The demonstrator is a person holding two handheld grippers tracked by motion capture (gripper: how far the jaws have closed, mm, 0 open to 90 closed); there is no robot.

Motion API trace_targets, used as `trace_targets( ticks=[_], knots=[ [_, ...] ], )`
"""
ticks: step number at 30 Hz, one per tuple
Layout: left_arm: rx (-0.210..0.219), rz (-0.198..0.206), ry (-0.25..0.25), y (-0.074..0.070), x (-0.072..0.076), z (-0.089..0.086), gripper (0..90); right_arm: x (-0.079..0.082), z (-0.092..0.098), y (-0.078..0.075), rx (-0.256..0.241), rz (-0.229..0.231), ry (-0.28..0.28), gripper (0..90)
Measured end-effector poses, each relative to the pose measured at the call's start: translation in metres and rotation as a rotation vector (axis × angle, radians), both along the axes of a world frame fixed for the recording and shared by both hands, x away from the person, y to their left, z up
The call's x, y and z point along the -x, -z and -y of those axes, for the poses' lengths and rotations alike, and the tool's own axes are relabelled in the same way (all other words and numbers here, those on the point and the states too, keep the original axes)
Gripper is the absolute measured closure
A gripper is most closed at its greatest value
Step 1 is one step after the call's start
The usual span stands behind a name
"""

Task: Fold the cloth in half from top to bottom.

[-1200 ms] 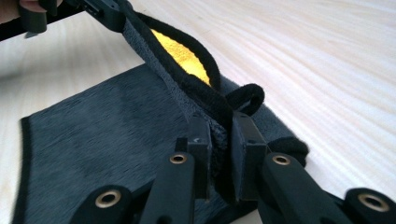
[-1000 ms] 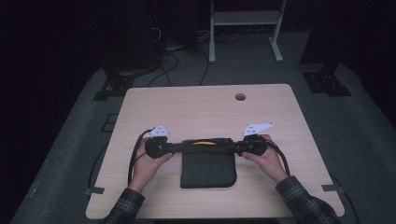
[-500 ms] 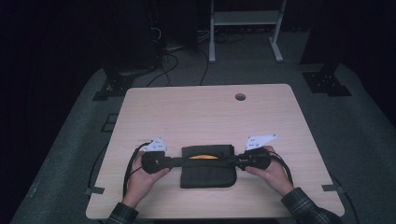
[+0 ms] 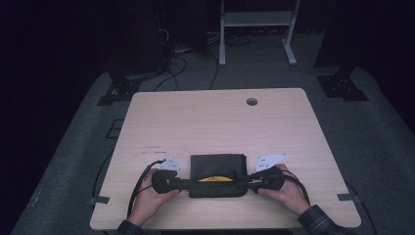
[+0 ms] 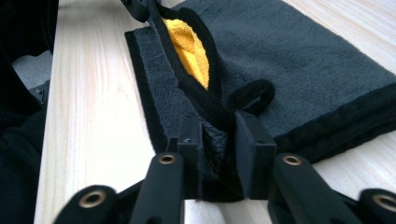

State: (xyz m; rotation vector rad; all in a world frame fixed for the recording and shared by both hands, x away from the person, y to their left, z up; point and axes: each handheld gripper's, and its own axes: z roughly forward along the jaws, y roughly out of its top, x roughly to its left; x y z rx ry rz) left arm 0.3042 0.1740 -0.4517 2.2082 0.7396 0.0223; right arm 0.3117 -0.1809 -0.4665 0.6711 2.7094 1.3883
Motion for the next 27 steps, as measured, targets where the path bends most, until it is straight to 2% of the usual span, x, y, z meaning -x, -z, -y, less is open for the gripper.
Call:
trace_targets(
  ticks=[4, 7, 10, 14, 17, 19, 23, 27],
  knots=[
    [0.056, 0.015, 0.007, -0.011, 0.007, -0.009, 74.1, 0.007, 0.008, -0.008, -0.014, 0.012, -0.001, 63.7],
    [0.084, 0.019, 0.008, -0.015, 0.012, -0.016, 73.8, 0.012, 0.019, -0.017, -0.061, 0.019, 0.001, 64.1],
    [0.099, 0.028, -0.003, -0.017, 0.013, -0.020, 76.6, 0.015, 0.030, -0.026, -0.098, 0.035, 0.028, 67.0],
    [0.114, 0.056, -0.027, -0.021, 0.004, -0.015, 82.9, 0.008, 0.034, -0.028, -0.110, 0.043, 0.068, 74.5],
    [0.111, 0.057, -0.032, -0.021, -0.006, -0.007, 84.5, 0.001, 0.025, -0.026, -0.110, 0.031, 0.051, 74.3],
    [0.113, 0.044, -0.029, -0.018, -0.012, -0.001, 84.4, 0.000, 0.012, -0.025, -0.099, 0.025, 0.021, 73.1],
    [0.088, 0.013, -0.018, -0.006, -0.021, 0.012, 84.3, -0.003, -0.014, -0.017, -0.048, 0.019, -0.031, 72.2],
    [0.049, -0.013, 0.032, 0.003, -0.013, 0.022, 83.4, -0.004, -0.031, -0.004, 0.035, 0.022, -0.067, 74.3]
  ],
)
